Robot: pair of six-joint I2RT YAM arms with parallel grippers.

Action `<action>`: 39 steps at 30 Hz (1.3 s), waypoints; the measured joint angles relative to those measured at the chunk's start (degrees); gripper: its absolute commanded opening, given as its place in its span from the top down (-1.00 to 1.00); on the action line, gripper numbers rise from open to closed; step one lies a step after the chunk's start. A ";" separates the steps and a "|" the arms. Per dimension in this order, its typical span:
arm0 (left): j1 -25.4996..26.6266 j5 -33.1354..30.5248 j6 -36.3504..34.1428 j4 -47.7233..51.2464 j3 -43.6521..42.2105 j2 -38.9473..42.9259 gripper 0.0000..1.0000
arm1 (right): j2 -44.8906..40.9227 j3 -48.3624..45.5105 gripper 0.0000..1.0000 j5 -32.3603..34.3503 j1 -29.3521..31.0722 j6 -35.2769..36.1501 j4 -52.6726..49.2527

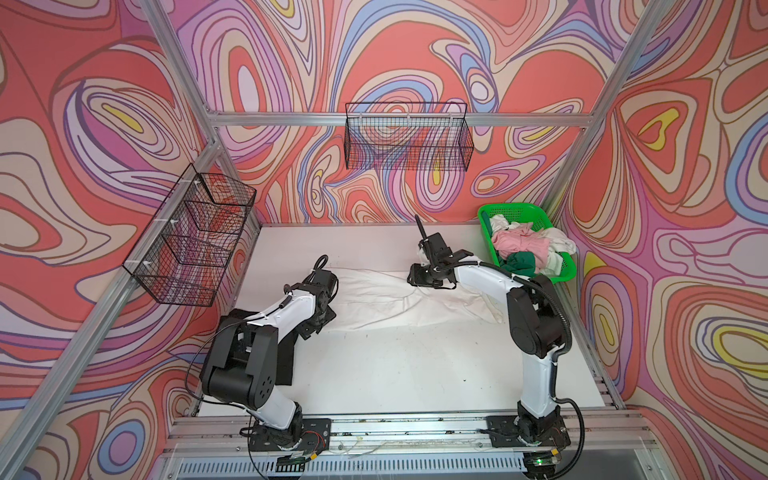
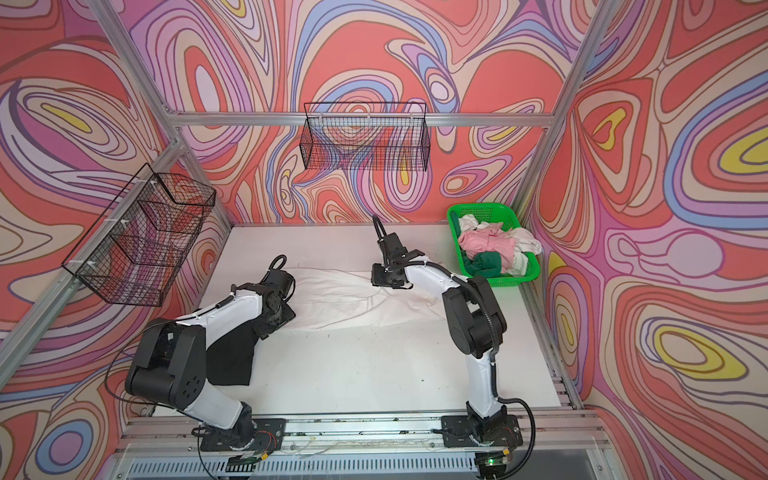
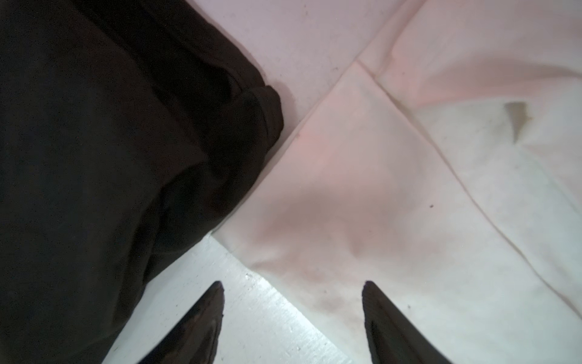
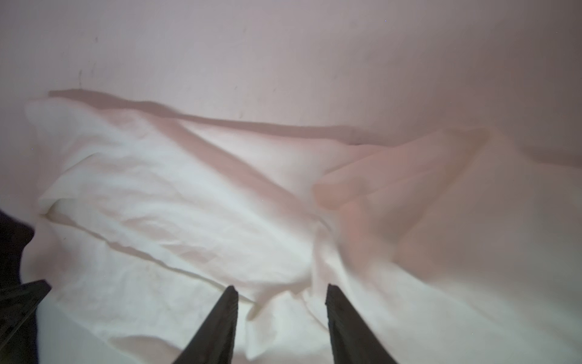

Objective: Fold and stack the t-shirts

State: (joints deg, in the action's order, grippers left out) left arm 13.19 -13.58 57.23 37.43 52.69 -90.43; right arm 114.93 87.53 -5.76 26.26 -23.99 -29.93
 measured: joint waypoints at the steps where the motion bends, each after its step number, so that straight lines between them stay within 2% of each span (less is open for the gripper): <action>1: 0.00 0.09 0.00 0.00 0.00 0.00 -0.43 | -0.28 0.17 0.07 2.08 -0.44 0.48 -0.37; 4: 0.00 0.09 0.00 0.00 0.02 0.00 -0.42 | -0.35 0.59 0.15 8.20 -1.62 2.47 -1.66; 7: 0.00 0.09 0.00 0.00 0.00 0.00 -0.43 | -0.28 0.50 0.15 10.69 -1.46 4.11 -2.27; 21: 0.00 0.09 0.00 0.00 0.00 0.00 -0.43 | 5.31 0.87 0.22 12.11 -0.68 6.99 -2.91; 30: 0.00 0.09 0.00 0.00 0.00 0.00 -0.42 | 7.96 4.92 0.48 13.62 -0.55 7.50 -4.37; 39: 0.00 0.07 0.00 -0.02 0.00 0.00 -0.42 | 8.52 5.49 0.88 14.97 -0.31 7.74 -4.66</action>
State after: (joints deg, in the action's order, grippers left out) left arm 13.19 -13.52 57.23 37.41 52.69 -90.43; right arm 123.46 93.01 9.21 25.96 -16.25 -34.59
